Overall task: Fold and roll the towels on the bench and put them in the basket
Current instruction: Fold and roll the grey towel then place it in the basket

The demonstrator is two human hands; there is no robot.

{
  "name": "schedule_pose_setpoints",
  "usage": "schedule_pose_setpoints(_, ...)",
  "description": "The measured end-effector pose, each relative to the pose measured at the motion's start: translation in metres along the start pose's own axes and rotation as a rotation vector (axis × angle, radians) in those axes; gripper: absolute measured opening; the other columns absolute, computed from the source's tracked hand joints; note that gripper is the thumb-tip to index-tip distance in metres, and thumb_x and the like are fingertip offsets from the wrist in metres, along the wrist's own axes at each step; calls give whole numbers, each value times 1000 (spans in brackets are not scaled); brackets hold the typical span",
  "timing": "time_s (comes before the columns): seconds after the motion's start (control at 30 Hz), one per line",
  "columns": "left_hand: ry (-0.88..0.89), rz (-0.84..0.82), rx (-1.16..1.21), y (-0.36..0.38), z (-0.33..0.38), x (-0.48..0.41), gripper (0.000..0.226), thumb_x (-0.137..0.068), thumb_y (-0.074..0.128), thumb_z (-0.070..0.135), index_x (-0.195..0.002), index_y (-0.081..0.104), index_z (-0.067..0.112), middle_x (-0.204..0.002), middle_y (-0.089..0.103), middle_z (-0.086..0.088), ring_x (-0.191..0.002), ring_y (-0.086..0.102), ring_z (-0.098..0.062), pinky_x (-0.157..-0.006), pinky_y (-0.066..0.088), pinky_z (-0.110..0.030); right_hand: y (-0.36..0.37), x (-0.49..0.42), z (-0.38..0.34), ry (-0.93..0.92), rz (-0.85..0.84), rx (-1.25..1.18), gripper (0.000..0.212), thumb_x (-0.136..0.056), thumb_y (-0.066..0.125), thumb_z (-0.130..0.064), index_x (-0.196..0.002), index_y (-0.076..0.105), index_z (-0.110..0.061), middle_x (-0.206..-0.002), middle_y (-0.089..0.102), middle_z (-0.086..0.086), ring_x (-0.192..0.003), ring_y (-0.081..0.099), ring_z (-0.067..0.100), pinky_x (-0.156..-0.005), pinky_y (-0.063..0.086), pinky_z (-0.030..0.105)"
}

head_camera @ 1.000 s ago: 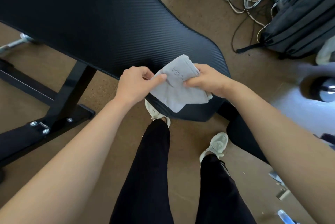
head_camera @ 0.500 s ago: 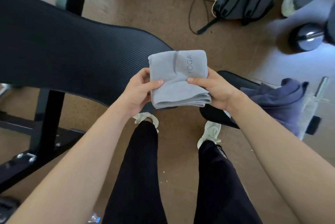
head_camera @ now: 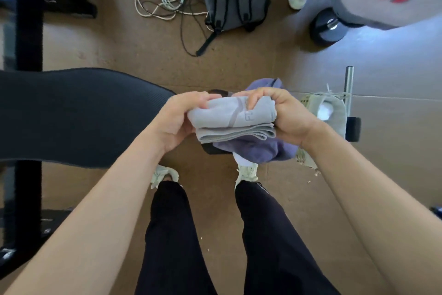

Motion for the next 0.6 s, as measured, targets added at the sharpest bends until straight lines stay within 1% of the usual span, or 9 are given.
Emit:
schedule_pose_setpoints(0.07, -5, -36, -138, 29, -1, -11, 25, -79, 77, 20, -67, 56, 23, -119, 73, -7, -87, 67, -17, -68, 52, -28, -19, 21, -8, -47, 3, -8, 41, -87, 51, 13, -69, 74, -17, -116, 69, 15, -103, 69, 27, -82, 58, 35)
schedule_pose_setpoints(0.1, -24, -39, -172, 40, -3, -17, 25, -76, 81, 22, -75, 56, 22, -109, 70, -5, -79, 65, -14, -61, 50, -24, -32, 29, -10, -61, 11, -21, 45, -88, 49, 15, -69, 74, -17, -116, 69, 16, -101, 68, 26, -82, 58, 35)
schedule_pose_setpoints(0.2, -147, -152, -220, 82, -2, -28, 39, -79, 79, 24, -116, 68, 16, -108, 69, -6, -89, 67, -14, -69, 56, -25, -66, 56, -17, -57, 95, -102, 50, -92, 45, 16, -68, 74, -17, -121, 66, 16, -98, 68, 23, -77, 59, 31)
schedule_pose_setpoints(0.23, -180, -209, -244, 97, -2, -30, 41, -82, 75, 23, -122, 69, 14, -109, 71, -6, -92, 67, -16, -72, 57, -25, -76, 65, -17, -56, 110, -131, 47, -93, 45, 14, -71, 73, -16, -123, 66, 18, -99, 68, 24, -77, 59, 31)
schedule_pose_setpoints(0.33, -207, -238, -265, 134, -7, -38, 39, -76, 79, 22, -114, 74, 13, -99, 74, -4, -88, 68, -15, -73, 57, -24, -104, 88, -11, -27, 167, -233, 32, -94, 46, 5, -87, 71, -14, -124, 66, 19, -105, 65, 29, -83, 58, 36)
schedule_pose_setpoints(0.43, -133, -124, -331, 156, -16, -52, 64, -61, 85, 33, -120, 72, 11, -101, 74, -5, -91, 69, -16, -76, 57, -29, -129, 112, -3, 11, 237, -411, 31, -95, 41, -10, -111, 68, -14, -114, 67, 10, -104, 59, 29, -83, 51, 39)
schedule_pose_setpoints(0.47, -106, -77, -357, 162, -20, -56, 65, -60, 86, 34, -120, 72, 13, -101, 75, -3, -92, 69, -15, -77, 57, -31, -136, 118, 1, 19, 255, -488, 34, -94, 41, -18, -119, 66, -14, -113, 67, 10, -104, 59, 29, -84, 50, 41)
schedule_pose_setpoints(0.53, -68, 23, -407, 175, -31, -62, 52, -65, 88, 27, -114, 73, 19, -97, 75, 4, -89, 70, -12, -76, 58, -32, -146, 129, 11, 17, 314, -584, 43, -93, 51, -33, -130, 61, -14, -121, 65, 15, -108, 62, 31, -88, 55, 46)
schedule_pose_setpoints(0.6, -34, 91, -449, 189, -41, -67, 38, -76, 89, 18, -109, 71, 23, -99, 74, 5, -88, 69, -10, -74, 59, -29, -152, 130, 29, 15, 394, -530, 52, -97, 58, -37, -141, 53, -9, -136, 58, 24, -117, 62, 32, -94, 56, 52)
Point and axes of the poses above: each hand's wrist, its own x-axis away from the middle knuckle, its own y-axis out of the palm, z = x × y, the point moved 4 cm from there along -x, towards the middle knuckle
